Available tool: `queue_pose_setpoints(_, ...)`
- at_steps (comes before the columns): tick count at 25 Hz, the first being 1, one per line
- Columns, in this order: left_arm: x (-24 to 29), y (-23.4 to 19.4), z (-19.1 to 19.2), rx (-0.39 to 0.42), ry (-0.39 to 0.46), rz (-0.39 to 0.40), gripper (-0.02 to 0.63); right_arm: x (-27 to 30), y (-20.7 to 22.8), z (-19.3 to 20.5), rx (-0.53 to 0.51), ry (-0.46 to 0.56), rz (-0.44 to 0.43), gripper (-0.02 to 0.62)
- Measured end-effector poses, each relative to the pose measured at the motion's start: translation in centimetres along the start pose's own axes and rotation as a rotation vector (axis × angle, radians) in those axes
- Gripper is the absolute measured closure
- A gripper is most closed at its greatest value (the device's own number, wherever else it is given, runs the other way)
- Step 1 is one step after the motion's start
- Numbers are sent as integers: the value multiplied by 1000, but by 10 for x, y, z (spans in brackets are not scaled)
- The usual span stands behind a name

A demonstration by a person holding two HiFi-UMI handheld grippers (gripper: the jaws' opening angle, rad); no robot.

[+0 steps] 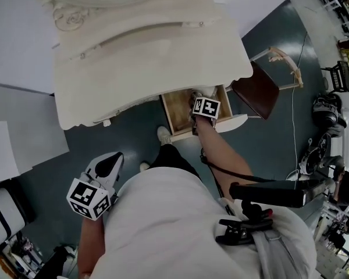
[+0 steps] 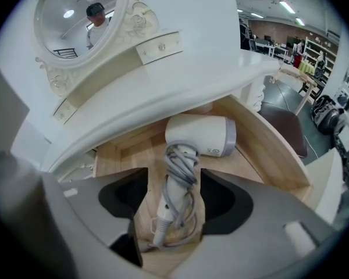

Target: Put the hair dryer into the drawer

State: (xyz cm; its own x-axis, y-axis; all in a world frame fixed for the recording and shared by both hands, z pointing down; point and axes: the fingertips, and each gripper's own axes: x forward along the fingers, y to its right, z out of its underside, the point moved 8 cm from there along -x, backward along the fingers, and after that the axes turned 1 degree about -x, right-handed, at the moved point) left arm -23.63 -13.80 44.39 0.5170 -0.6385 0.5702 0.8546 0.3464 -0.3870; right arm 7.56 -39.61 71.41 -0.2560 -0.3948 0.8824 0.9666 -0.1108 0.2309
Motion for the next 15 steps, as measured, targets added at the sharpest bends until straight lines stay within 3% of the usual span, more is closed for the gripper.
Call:
queue_pose_setpoints(9,-38,10,28,30,47,33,606,-50,-15,17,-38,83,0,330)
queue_pose_setpoints(15,-71,24,54,43,66,65,606,-95,-32,46,-73,127,-8,376)
